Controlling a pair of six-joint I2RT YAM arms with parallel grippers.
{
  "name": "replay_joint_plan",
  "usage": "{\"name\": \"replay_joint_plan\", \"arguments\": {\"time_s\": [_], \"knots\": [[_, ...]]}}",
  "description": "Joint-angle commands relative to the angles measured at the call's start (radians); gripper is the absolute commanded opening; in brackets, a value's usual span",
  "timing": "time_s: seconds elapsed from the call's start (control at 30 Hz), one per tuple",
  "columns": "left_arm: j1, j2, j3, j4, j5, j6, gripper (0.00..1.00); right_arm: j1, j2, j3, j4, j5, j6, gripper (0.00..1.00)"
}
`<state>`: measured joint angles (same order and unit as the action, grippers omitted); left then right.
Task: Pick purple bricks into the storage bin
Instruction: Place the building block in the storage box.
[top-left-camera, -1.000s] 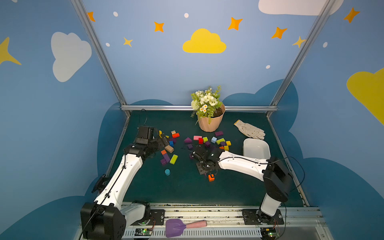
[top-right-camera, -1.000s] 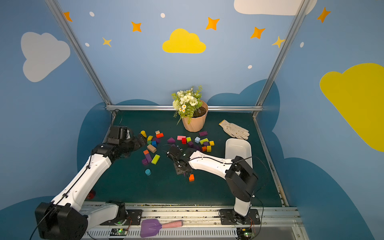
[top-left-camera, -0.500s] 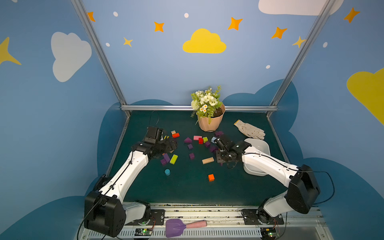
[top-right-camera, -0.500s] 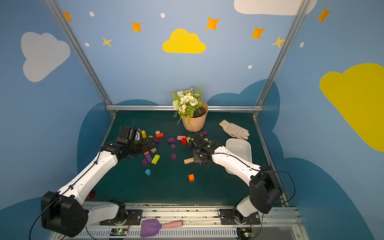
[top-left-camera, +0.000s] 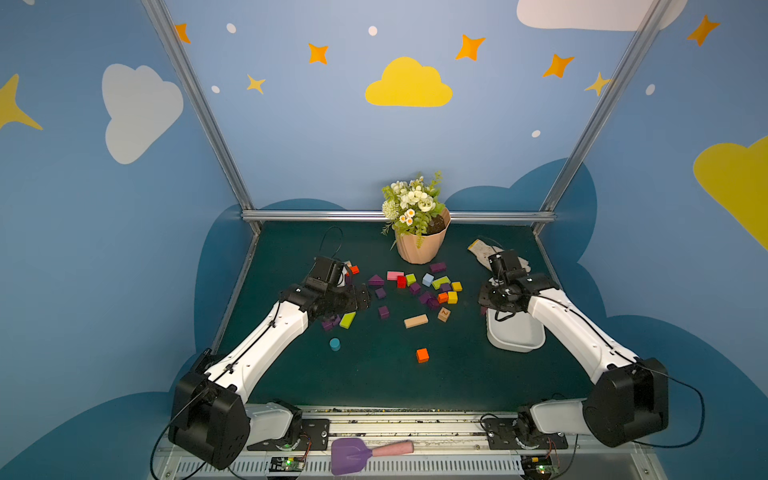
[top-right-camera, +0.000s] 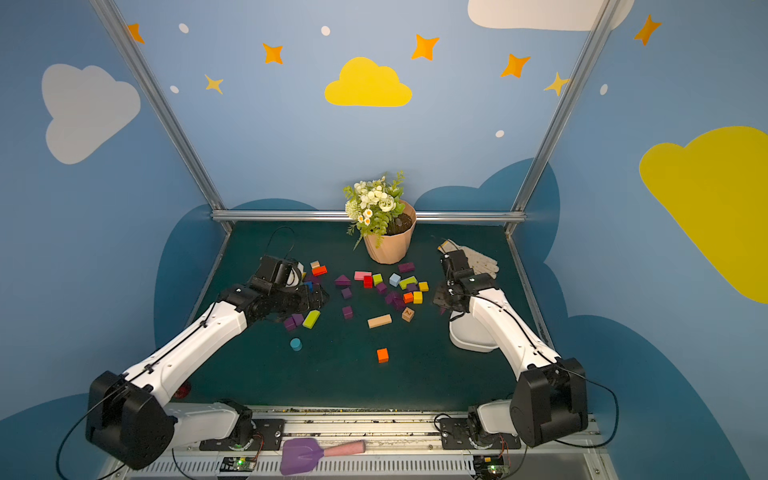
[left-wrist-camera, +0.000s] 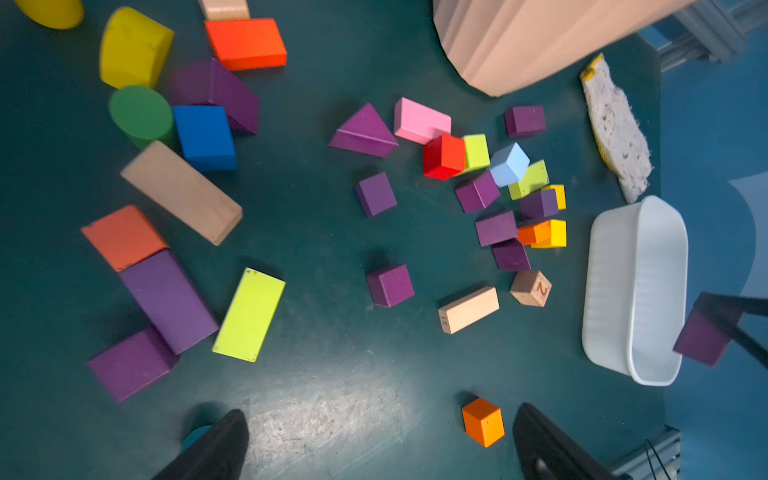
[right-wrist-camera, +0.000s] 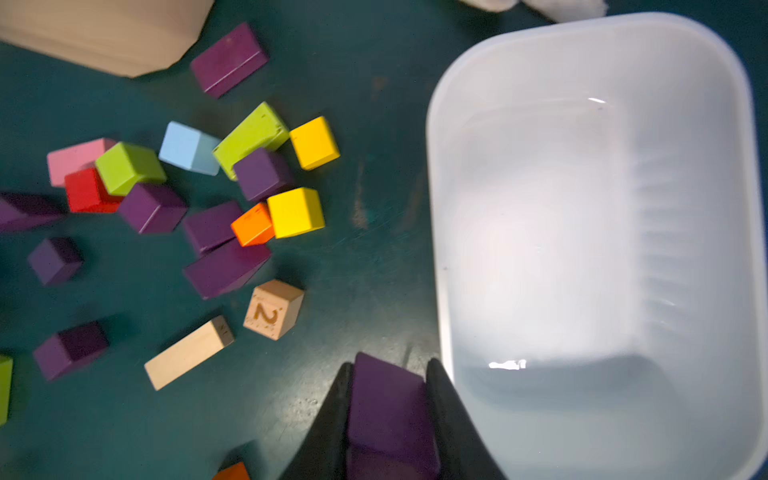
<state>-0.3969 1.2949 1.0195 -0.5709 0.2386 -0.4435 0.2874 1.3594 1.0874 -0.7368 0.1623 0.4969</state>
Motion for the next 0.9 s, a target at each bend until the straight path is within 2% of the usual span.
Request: {"name": "replay_joint_plan", "arguments": {"time_s": [0.0,0.2,0.37,0.87], "knots": [[-0.028,0.020,0.033,-0.027,0.010,0.028,1.00,-0.076,-0.032,-0.013,-0.009,-0.030,-0.018,0.28],[-0.077,0.017,0.032,-0.033,-0.014,0.041,1.00,-0.211,-0.024,-0.021,0.016,-0.085,-0.021,0.28],[-0.107,0.011,0.039,-0.046,-0.050,0.057,1.00,-0.274,0.003,-0.043,0.040,-0.097,-0.017,0.29],[-0.125,-0.016,0.032,-0.044,-0.052,0.076,1.00,-0.292,0.195,-0.059,0.125,-0.042,-0.026,0.30]]}}
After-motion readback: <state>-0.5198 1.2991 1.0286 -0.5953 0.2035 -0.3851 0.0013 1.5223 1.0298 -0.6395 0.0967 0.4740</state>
